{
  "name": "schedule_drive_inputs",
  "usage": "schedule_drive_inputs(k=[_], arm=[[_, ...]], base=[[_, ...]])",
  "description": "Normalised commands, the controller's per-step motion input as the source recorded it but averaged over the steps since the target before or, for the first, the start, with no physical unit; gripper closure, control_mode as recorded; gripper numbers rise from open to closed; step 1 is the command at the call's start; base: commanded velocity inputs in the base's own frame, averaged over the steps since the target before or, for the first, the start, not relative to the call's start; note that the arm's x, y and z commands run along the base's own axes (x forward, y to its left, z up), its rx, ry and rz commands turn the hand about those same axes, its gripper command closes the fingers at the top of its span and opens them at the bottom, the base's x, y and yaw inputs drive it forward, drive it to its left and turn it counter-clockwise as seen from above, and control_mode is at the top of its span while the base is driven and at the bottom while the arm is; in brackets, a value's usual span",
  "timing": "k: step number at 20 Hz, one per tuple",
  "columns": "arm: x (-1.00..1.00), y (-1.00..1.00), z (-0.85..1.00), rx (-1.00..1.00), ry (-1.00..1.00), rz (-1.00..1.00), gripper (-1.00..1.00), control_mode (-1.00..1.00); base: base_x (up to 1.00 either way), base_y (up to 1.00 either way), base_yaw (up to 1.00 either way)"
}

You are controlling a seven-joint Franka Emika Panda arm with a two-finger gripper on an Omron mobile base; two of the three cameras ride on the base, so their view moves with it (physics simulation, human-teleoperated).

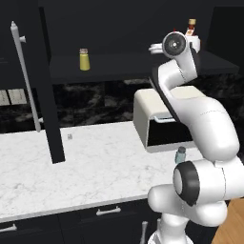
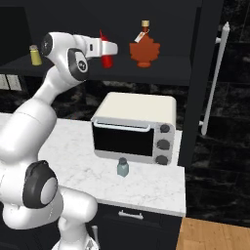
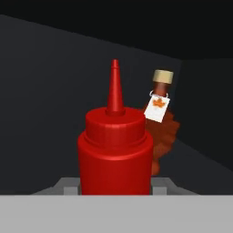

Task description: Put the shaker and condiment bottle from the counter next to their counterparts in the cabinet.

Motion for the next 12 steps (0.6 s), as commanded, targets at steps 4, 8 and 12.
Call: schedule_drive_inputs(k=[4, 8, 12], arm=[[0.32, -0.20, 0.00, 0.15, 0.00, 0.01, 1.00, -1.00], [0.27, -0.05, -0.03, 0.04, 0.00, 0.00, 1.00, -1.00], [0.36, -0.09, -0.21, 0.00, -0.02, 0.00, 1.00, -1.00]], base=[[0.00, 0.00, 0.00], [0.00, 0.00, 0.00], [0.00, 0.00, 0.00]])
